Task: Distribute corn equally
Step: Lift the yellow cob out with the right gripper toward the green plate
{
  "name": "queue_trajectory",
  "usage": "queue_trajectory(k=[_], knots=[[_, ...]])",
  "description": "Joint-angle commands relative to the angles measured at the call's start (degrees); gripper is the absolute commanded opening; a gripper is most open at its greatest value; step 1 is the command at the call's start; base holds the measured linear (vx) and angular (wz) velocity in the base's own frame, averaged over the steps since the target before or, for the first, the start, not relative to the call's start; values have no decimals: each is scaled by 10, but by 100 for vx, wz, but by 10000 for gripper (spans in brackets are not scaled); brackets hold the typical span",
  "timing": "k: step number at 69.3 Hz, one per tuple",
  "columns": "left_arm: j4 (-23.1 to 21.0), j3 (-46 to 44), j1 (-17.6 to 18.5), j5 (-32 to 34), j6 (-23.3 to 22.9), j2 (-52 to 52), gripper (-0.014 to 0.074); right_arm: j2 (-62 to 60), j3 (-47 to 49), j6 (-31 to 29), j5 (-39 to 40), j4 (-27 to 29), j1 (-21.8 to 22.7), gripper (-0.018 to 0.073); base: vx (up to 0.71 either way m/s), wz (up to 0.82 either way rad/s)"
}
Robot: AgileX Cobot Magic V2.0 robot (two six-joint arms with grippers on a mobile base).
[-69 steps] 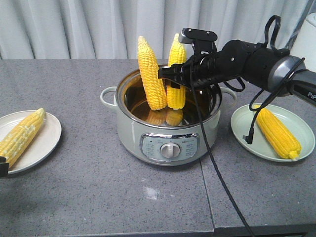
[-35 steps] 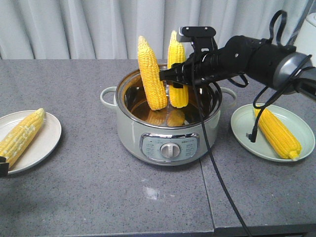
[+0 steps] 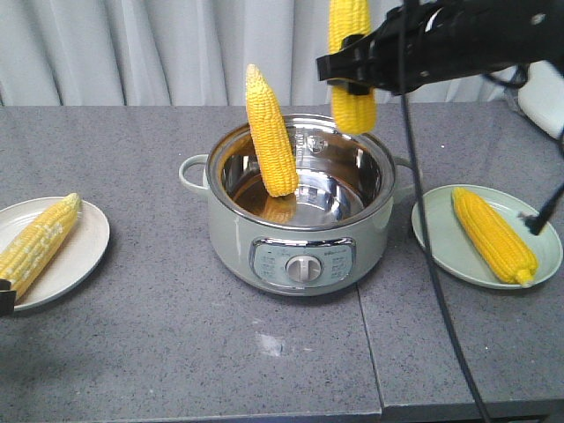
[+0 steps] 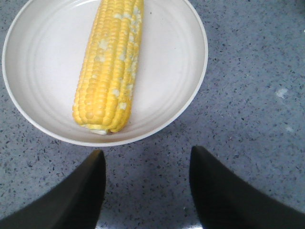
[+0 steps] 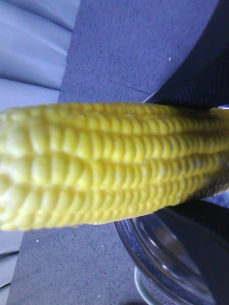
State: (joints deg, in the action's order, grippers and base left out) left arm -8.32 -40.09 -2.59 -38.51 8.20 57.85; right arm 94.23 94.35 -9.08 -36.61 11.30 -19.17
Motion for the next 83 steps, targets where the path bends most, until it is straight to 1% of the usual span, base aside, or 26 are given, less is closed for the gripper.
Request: queue_trajectory(k=[1, 6, 10, 13, 16, 26, 35, 41, 46, 65, 72, 83], knots=[[-9, -13, 0, 30, -4, -10, 391, -55, 19, 36, -5, -80, 5, 245, 0, 0], [-9, -13, 0, 30, -4, -10, 391, -71, 19, 87, -40, -158, 5, 245, 0, 0], [-9, -13, 0, 30, -4, -10, 391, -79, 19, 123, -73, -204, 12, 245, 0, 0], [-9, -13, 0, 30, -4, -10, 391, -85, 19, 149, -105, -223, 21, 245, 0, 0], [-9, -13, 0, 30, -4, -10, 391, -88, 19, 154, -134, -229, 36, 245, 0, 0], [-9, -13, 0, 30, -4, -10, 391, -90, 18, 141, -211, -214, 95, 245, 0, 0], [-9, -13, 0, 30, -4, -10, 391, -90, 14, 91, -265, -153, 145, 245, 0, 0], [-9, -13, 0, 30, -4, -10, 391, -103, -14, 63, -268, -118, 164, 245, 0, 0], [-9, -13, 0, 30, -4, -10, 391, -123, -55, 58, -255, -108, 169, 245, 0, 0], [-9, -13, 0, 30, -4, -10, 391, -212, -248, 63, -194, -103, 169, 245, 0, 0], [-9, -13, 0, 30, -4, -10, 391, -235, -296, 64, -187, -98, 169, 245, 0, 0], [-9, -13, 0, 30, -4, -10, 391, -263, -340, 65, -195, -85, 169, 245, 0, 0]])
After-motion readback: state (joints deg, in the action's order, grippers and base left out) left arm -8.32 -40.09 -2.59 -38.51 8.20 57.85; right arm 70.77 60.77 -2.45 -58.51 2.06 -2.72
